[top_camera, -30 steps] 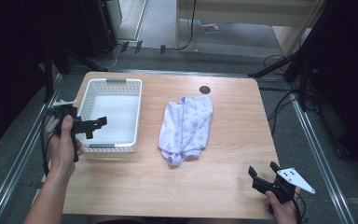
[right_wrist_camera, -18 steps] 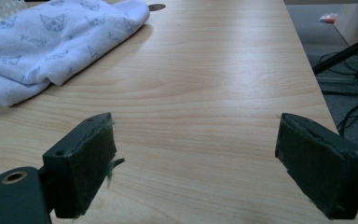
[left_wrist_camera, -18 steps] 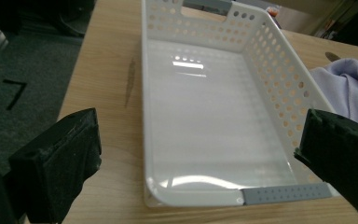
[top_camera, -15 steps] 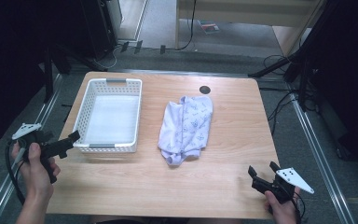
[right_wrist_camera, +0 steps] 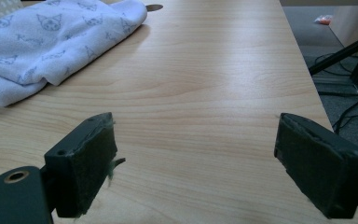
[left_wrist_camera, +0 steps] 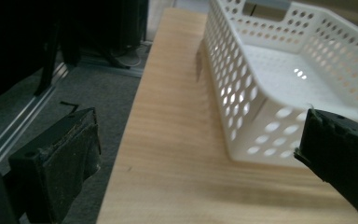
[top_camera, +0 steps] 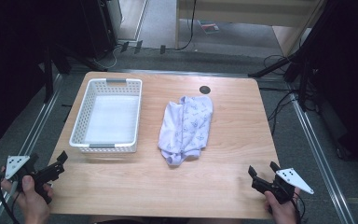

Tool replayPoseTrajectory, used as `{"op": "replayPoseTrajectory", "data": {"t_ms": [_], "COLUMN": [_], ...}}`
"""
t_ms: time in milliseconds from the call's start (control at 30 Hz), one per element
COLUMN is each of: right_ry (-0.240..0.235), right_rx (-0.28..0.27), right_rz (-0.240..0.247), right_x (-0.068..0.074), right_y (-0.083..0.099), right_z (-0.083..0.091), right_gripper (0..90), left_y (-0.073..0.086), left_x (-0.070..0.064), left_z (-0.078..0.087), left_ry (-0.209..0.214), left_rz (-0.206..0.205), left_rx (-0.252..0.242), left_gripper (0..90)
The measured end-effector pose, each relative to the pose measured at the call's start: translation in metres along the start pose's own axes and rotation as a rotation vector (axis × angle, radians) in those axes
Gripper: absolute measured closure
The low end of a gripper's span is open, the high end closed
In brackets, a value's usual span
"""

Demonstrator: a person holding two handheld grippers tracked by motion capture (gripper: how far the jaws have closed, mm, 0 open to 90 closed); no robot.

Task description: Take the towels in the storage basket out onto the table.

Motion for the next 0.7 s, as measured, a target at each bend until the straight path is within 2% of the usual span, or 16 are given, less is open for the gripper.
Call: {"op": "replayPoseTrajectory", "data": {"t_ms": [67,100,133,233,433,700], "right_ry": [0.000,0.000,0.001,0.003,0.007,0.007], "right_rx": [0.004,0.004,0.005,0.006,0.011,0.006], "right_rz": [-0.003,-0.003,-0.003,-0.005,0.001,-0.001], "right_x": [0.000,0.000,0.000,0.000,-0.001,-0.001], "right_y": [0.000,0.000,0.000,0.000,0.000,0.001], "right_z": [0.000,0.000,0.000,0.000,0.000,0.000], "right_gripper": [12.9,12.9,12.9,12.9,12.9,12.9], "left_y": [0.005,0.005,0.014,0.017,0.020,0.020], "left_x": [0.003,0.003,0.002,-0.002,-0.007,-0.006], "left_z": [0.000,0.000,-0.001,-0.005,-0.010,-0.012], "left_ry": [-0.039,-0.039,-0.073,-0.061,-0.072,-0.084], "left_rz": [-0.007,-0.007,-0.033,-0.043,-0.082,-0.067], "left_rx": [-0.002,-0.002,0.004,0.006,0.018,0.035], "left_gripper": [0.0,0.0,0.0,0.0,0.0,0.0]}}
Point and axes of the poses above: each handheld gripper's, and its own axes: z roughly backward along the jaws, y roughly out of its underside, x roughly to its left, the point moved 5 cm from there along -z, roughly forward along the jaws, and after that the axes turned 9 degrees about -z, right-handed, at the moved point
